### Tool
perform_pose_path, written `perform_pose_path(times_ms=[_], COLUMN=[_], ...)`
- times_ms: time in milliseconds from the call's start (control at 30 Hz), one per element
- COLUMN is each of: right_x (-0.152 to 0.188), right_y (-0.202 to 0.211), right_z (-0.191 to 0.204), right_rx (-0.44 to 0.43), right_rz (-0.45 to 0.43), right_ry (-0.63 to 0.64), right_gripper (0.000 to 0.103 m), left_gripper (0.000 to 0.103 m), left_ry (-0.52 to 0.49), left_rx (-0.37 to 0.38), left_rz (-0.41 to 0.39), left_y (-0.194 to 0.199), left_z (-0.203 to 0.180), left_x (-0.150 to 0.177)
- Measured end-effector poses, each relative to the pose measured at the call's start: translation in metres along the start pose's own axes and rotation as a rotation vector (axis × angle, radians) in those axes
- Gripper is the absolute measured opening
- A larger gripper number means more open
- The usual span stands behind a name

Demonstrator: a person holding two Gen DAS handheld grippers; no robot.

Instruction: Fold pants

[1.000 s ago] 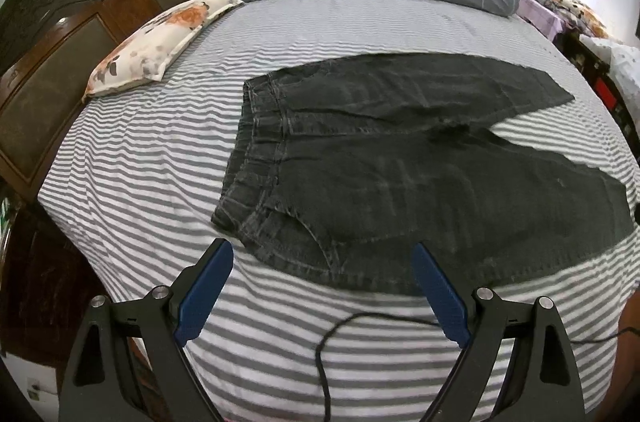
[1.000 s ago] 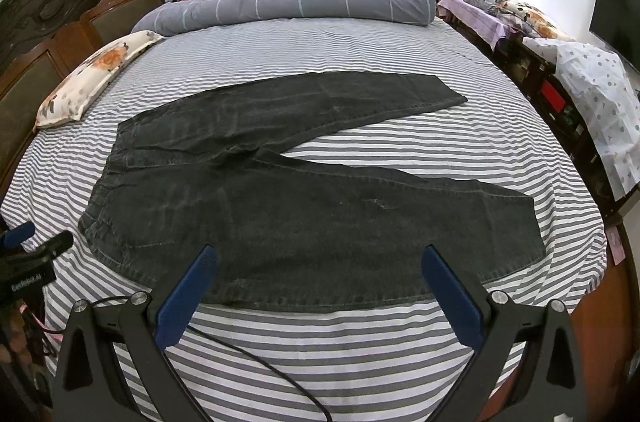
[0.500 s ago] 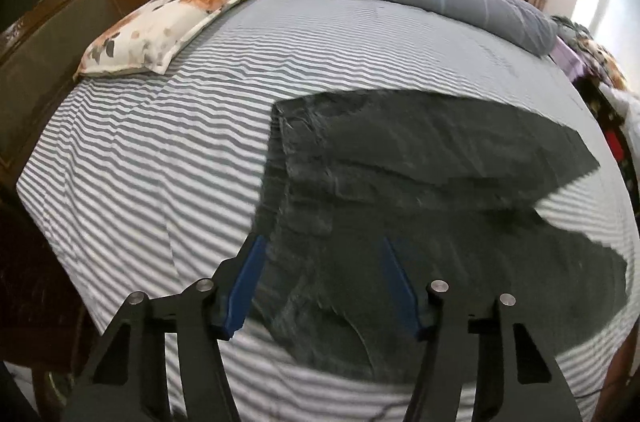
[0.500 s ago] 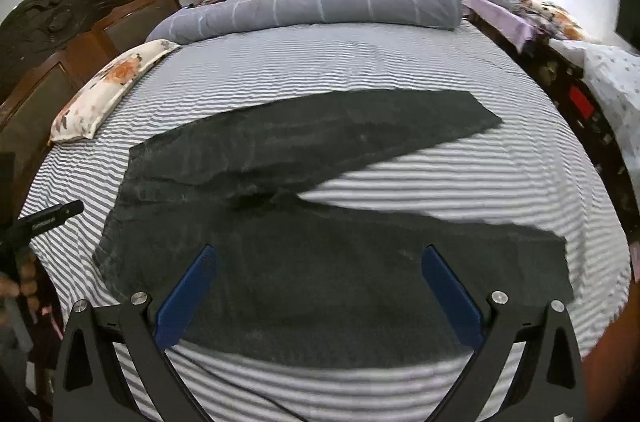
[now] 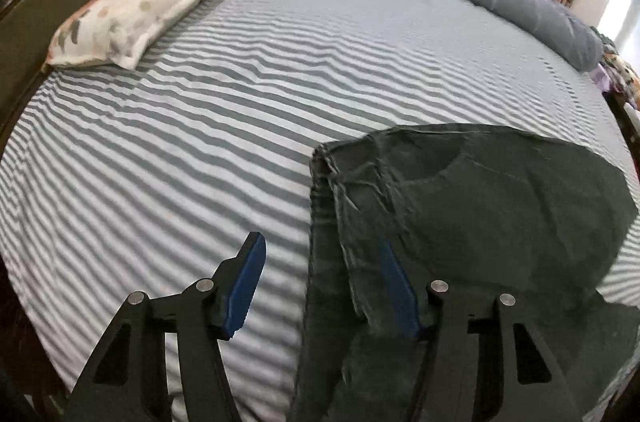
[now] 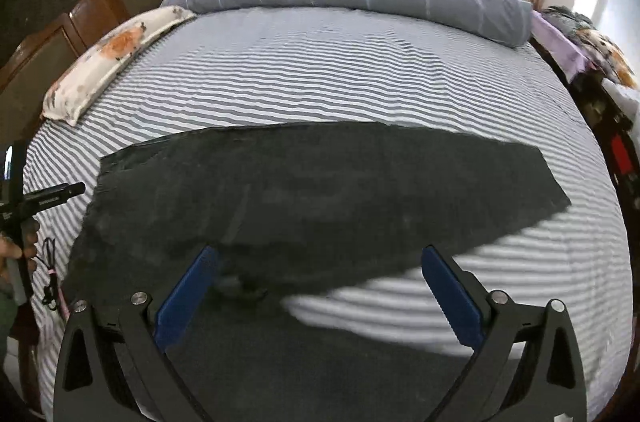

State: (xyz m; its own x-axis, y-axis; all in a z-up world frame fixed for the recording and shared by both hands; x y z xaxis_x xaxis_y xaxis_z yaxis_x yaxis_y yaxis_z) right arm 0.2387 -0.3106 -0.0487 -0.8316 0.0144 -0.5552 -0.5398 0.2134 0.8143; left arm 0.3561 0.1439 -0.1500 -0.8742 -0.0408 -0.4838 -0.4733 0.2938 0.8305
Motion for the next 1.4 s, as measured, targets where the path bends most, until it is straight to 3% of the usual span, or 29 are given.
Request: perform_pose_path(times_ms=[200,500,567,633,833,967,1133,1400], right_x=[-0.034,-0.062,-0.063,-0.064,-0.075,-0.091,-0.119,-0.145], right_y=[-0.045,-0.103,-0.111,-0.118,-0.146,-0.159,-0.173,-0.178], right_z=[0.027,0.065,0.072,0.076,0.089,0.099,0.106,0.164], right_rx=[-0.042,-0.106,-0.108,-0.116,-0.127,-0.176,-0.223,-0.476], right_rz=[-0.004,0.023,0.023,0.023,0.041,0.039,0.048,0.141], right_ry=[0.083,0.137,0.156,0.171,0.239,0.357,0.467,0.7], right_gripper=[0.101,0.101,0.101,0.101,0.1,0.1,0.096,0.094], left_gripper=[0.06,0.061,0.058,0.037,0.017,0.014,0.013,0.012], left_ry=[-0.001,0.005,-0.015,-0.041,-0.106,-0.147,-0.157,-0.164], left_rx=[-0.018,0.116,0.124,0.171,0.162,0.18,0.249,0.32], left_rz=[0.018,-0.001,0.001,0.008,-0.001,-0.04,-0.148,-0.266], left_y=[-0.043,-0.07,-0.073,-0.073,-0.063,-0.045,-0.015,0.017], left_z=[0.023,0.025,0.021,0.014,-0.001,-0.008,-0.022,-0.036], left_x=[-0.02,-0.039,-0.042,-0.042,-0.04,-0.037,-0.032,-0.025])
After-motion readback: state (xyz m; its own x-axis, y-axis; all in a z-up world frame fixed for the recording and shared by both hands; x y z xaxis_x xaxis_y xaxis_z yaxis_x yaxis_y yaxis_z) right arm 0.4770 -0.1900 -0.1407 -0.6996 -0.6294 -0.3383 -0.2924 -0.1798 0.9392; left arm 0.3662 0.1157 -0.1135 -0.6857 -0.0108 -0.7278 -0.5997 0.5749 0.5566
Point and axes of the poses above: each gripper's, at about its wrist camera, not at the fingertips, and y roughly against the way its jaws point, z to its left, x to its underside, the point moved 4 cm from there along -y, roughly the way its jaws point, and after that the axes turned 14 degrees about x, right-handed, at the moved point
